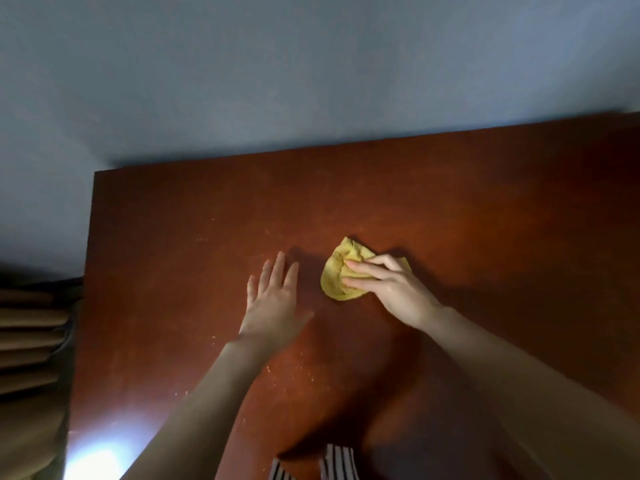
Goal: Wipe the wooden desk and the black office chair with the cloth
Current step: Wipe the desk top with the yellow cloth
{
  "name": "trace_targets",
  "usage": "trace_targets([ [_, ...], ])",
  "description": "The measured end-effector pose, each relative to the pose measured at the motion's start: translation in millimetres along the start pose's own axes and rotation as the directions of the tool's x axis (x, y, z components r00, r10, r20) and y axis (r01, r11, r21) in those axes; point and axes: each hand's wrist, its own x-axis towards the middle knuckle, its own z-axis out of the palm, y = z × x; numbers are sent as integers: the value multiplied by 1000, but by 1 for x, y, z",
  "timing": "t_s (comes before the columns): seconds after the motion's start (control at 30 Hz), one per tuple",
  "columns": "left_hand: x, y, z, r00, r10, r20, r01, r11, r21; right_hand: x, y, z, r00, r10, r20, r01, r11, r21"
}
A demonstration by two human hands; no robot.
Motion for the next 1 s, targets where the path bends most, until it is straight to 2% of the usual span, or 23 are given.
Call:
trace_targets([
  [0.17,26,17,2,999,-10,-43,12,999,35,59,63,-16,997,72,-7,-72,997,-12],
  [0.27,40,28,3,998,-16,-64,17,1000,24,82,90,-23,978,205,-31,-204,979,12],
  [0.33,49,33,6,996,-33,-88,34,999,18,96,101,-25,930,352,-103,-350,936,30],
  [0.4,56,37,10,991,-48,-122,51,998,25,107,101,-24,846,489,-214,-486,871,68],
  [0.47,62,40,14,984,-43,-172,49,998,29,113,88,-17,780,570,-259,-563,819,111],
  [0.53,66,42,18,975,-26,-222,29,1000,10,107,71,-7,805,522,-283,-516,851,101],
  [0.67,74,44,25,959,-13,-282,32,998,61,66,46,5,927,248,-282,-250,968,28],
  [0.83,77,40,32,953,-41,-300,96,981,171,9,29,9,974,103,-200,-95,994,48],
  [1.0,68,38,32,983,16,-185,40,955,295,-23,67,-14,986,-165,-8,164,983,-77],
])
